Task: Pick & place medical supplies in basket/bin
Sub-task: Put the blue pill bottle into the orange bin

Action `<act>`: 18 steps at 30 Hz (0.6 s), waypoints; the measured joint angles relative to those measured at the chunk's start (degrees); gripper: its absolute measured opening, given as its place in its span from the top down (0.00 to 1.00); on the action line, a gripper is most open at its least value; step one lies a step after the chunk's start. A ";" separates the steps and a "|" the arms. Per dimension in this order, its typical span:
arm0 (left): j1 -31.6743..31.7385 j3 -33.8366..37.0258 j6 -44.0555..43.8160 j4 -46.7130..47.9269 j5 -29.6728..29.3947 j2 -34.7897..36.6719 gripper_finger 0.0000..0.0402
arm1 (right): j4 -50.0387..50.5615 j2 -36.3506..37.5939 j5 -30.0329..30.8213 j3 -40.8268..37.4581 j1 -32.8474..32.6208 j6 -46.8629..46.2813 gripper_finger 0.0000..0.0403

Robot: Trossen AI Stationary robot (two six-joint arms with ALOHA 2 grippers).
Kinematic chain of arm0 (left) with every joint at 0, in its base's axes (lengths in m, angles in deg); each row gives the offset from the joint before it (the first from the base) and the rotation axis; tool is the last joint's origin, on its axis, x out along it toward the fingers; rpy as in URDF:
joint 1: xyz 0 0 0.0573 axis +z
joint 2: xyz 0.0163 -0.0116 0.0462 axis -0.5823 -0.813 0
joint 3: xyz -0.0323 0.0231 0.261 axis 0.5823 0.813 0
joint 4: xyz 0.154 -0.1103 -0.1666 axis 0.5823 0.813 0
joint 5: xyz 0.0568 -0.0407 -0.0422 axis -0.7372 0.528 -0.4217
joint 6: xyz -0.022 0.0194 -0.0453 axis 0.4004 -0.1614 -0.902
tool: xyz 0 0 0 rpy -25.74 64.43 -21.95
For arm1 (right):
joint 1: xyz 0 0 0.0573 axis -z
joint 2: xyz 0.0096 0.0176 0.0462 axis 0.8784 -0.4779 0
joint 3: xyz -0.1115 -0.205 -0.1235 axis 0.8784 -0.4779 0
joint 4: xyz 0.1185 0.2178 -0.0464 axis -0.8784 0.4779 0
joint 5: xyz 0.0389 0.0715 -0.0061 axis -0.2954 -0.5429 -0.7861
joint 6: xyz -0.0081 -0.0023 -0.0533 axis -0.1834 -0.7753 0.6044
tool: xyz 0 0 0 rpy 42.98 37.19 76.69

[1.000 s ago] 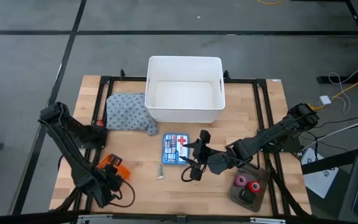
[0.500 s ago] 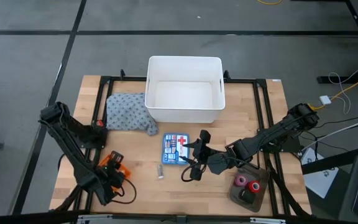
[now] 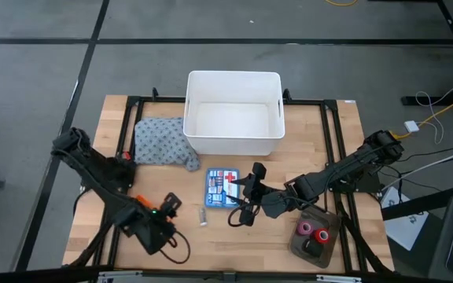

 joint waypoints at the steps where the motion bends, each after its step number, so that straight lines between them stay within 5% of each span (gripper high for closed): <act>1: 0.84 0.00 2.17 -1.83 0.00 -0.24 0.57 | 0.00 0.00 -0.10 0.00 0.00 0.00 0.46; 18: 9.02 0.00 22.82 -15.79 0.82 -14.06 0.56 | 0.48 0.00 -0.13 0.00 0.00 0.04 0.45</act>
